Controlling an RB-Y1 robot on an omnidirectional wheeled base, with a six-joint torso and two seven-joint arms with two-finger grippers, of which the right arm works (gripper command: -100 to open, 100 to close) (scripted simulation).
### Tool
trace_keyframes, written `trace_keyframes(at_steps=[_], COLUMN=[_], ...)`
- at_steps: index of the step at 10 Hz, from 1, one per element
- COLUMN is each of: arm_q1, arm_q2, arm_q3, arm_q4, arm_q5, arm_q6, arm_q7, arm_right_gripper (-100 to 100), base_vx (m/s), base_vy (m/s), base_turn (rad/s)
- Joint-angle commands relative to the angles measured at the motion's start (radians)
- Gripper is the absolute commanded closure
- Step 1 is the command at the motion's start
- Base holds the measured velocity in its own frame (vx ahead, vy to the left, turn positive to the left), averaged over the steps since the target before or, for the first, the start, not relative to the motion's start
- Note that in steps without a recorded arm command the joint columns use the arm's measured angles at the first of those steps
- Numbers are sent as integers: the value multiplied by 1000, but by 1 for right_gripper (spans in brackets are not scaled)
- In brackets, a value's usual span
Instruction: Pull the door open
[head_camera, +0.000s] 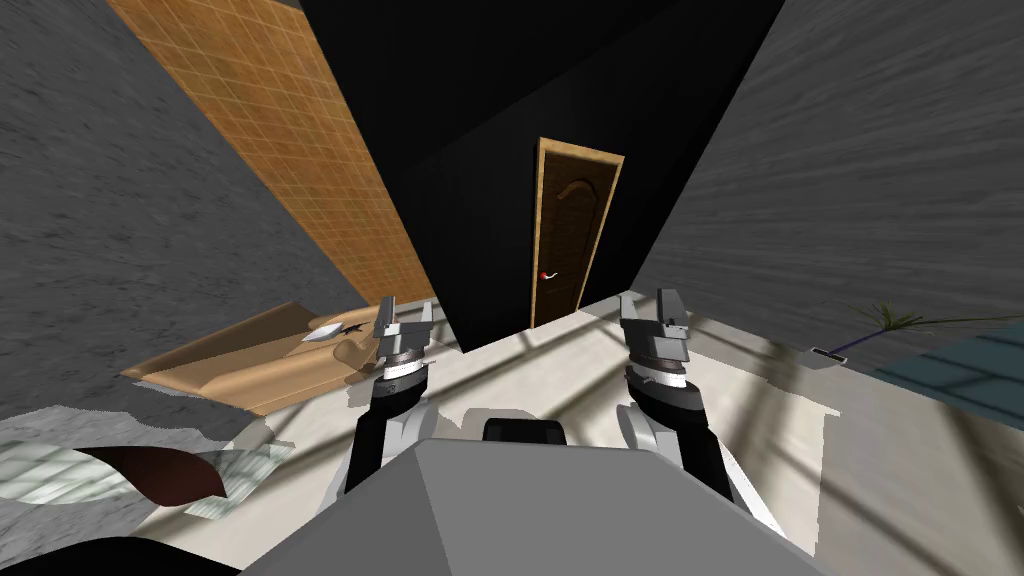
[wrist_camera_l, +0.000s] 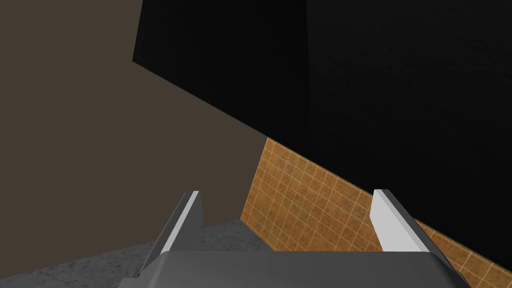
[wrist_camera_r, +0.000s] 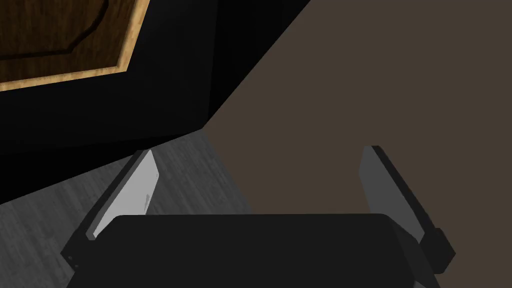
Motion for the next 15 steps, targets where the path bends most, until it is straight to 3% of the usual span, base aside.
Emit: trace_keyframes(at_steps=[1, 6, 15], arm_q1=[-12, -54, -153], arm_q2=[-10, -40, -98], arm_q3=[0, 1, 4], arm_q4=[28, 127, 357], arm_q5=[-8, -36, -102], arm_q6=[-1, -5, -15], arm_q7=[0, 2, 5], arm_right_gripper=[-100, -100, -100], base_vx=[41, 89, 83], base_vy=[-20, -61, -66], base_turn=[62, 87, 100])
